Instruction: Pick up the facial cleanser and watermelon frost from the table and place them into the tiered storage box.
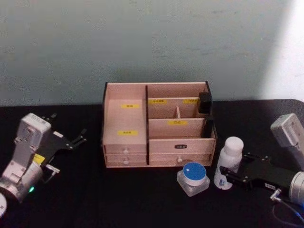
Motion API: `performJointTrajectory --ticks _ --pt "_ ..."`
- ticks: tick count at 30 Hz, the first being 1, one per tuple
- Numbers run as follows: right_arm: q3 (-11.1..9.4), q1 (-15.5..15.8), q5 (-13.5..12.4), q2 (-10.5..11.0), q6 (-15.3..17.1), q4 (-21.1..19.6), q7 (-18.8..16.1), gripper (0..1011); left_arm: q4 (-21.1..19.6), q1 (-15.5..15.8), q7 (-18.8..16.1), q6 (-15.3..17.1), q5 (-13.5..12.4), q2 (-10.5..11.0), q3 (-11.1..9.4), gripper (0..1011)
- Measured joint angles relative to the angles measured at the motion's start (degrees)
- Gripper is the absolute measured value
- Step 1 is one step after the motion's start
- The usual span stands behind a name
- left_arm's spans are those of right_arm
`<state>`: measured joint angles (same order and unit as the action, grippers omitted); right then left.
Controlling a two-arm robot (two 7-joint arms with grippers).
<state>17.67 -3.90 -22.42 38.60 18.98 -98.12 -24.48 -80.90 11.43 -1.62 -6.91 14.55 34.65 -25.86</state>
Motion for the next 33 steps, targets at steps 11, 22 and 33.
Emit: performJointTrajectory --ticks 11,22,33 --pt "-4.19 3.15 -3.68 1.83 -1.20 -5.72 0.22 592 0.00 0.00 0.00 0.00 0.00 0.00 0.00 1001" --pt "-3.84 -1.58 -6.82 2.05 0.61 -7.27 0.06 592 0.00 0.00 0.00 0.00 0.00 0.00 0.00 1001" --pt "2.75 -14.31 -5.97 -2.50 3.76 -0.09 0.19 592 0.00 0.00 0.00 0.00 0.00 0.00 0.00 1001"
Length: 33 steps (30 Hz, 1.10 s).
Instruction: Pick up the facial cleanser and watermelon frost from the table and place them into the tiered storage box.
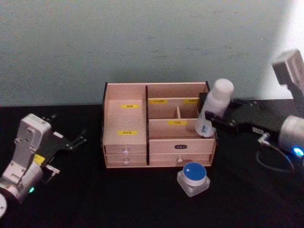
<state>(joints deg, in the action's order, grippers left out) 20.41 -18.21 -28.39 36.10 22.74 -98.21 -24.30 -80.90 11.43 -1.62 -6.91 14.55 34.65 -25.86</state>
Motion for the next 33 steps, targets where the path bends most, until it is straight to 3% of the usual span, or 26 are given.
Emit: performJointTrajectory --ticks 7,17,33 --pt "4.44 -7.27 1.74 -4.07 0.70 5.86 -0.45 592 0.00 0.00 0.00 0.00 0.00 0.00 0.00 1001" --pt "8.88 -15.08 4.21 -9.84 1.20 15.11 -1.13 593 0.00 0.00 0.00 0.00 0.00 0.00 0.00 1001" --pt "11.14 -21.14 6.33 -15.43 1.03 25.08 -2.00 593 0.00 0.00 0.00 0.00 0.00 0.00 0.00 1001"
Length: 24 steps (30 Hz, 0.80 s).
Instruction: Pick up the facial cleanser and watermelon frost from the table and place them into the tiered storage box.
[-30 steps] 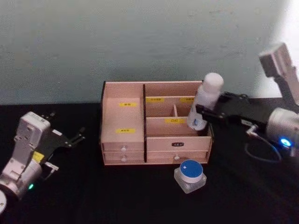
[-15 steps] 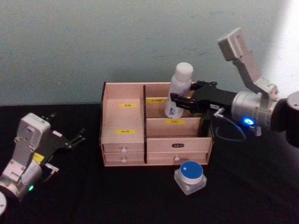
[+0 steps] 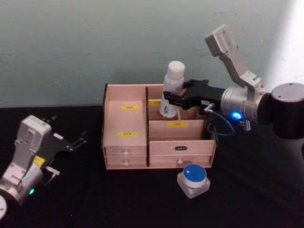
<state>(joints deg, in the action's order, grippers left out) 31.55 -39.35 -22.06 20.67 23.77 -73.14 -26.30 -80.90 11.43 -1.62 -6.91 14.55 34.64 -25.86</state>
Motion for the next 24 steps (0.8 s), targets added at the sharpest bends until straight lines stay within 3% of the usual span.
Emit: performJointTrajectory --ticks 13,24 --pt "0.50 -2.03 1.57 -2.27 -0.78 4.23 -0.61 593 0.00 0.00 0.00 0.00 0.00 0.00 0.00 1001" --pt "0.49 -2.20 2.63 -2.99 -1.03 5.55 -0.80 593 0.00 0.00 0.00 0.00 0.00 0.00 0.00 1001"
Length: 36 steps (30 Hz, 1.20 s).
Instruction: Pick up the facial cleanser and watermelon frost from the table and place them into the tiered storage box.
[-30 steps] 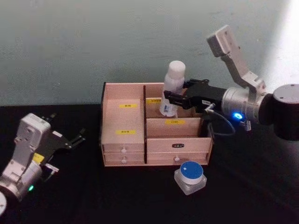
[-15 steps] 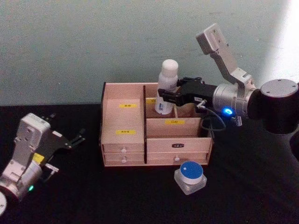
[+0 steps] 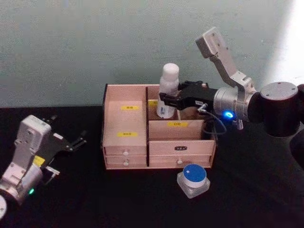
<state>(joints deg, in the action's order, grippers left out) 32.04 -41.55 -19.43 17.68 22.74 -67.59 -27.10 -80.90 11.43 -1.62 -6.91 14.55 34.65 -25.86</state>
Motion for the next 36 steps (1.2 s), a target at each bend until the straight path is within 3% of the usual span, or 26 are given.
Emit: performJointTrajectory --ticks 36 --pt "0.26 0.11 3.17 -2.86 -1.00 6.34 -0.93 593 0.00 0.00 0.00 0.00 0.00 0.00 0.00 1001"
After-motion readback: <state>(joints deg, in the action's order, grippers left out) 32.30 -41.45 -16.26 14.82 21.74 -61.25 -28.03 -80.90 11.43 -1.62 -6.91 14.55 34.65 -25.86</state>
